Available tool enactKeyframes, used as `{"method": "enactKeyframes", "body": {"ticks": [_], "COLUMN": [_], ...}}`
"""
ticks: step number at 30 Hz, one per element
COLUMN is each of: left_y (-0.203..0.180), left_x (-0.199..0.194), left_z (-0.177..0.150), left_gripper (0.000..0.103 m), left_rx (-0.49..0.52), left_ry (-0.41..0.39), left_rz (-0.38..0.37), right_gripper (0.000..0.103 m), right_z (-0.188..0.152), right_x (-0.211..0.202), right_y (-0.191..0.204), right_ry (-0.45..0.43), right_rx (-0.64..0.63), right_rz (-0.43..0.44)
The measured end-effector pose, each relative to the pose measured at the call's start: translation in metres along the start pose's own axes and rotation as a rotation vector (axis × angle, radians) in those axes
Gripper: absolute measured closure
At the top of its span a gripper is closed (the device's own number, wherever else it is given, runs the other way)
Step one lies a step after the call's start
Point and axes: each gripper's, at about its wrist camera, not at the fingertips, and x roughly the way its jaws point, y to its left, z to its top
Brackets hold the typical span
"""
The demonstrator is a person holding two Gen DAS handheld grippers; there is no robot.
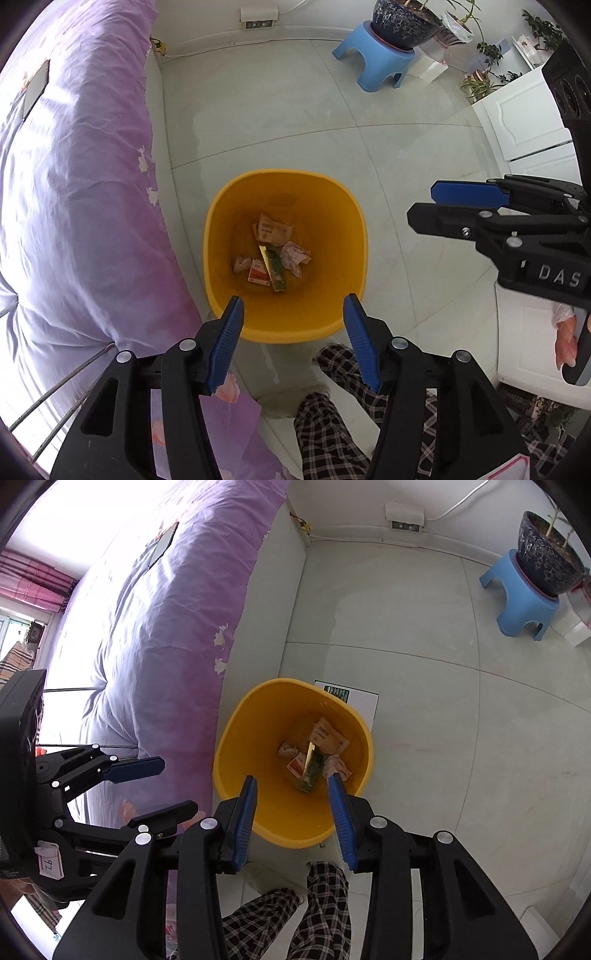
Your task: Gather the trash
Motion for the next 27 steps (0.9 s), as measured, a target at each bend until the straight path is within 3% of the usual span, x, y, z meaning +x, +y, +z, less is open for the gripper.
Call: {"method": "enactKeyframes", "body": {"ticks": [14,22,27], "left_y": [-0.01,-0.02,-0.02], "left_x": [-0.057,-0.119,-0.154], "left_z": [-0.008,-0.032,-0.056], "left_gripper": [0.047,0.045,0.045], "left_rx": [0.022,0.017,-0.046], "left_ry": [-0.114,-0.233,-0.298], "left_rz": [0.012,0.049,0.066], "right_gripper": [0.062,0.062,0.062], "right_z": [-0.008,-0.016,-0.022], "right_x": [-0.049,-0.109,-0.146], "right_y": [0.023,0.054,0.085], "right_ry": [-0.053,-0.127,-0.178], "right_rx": [-0.065,-0.157,-0.252], "right_rz": [-0.005,-0.006,0.018]}}
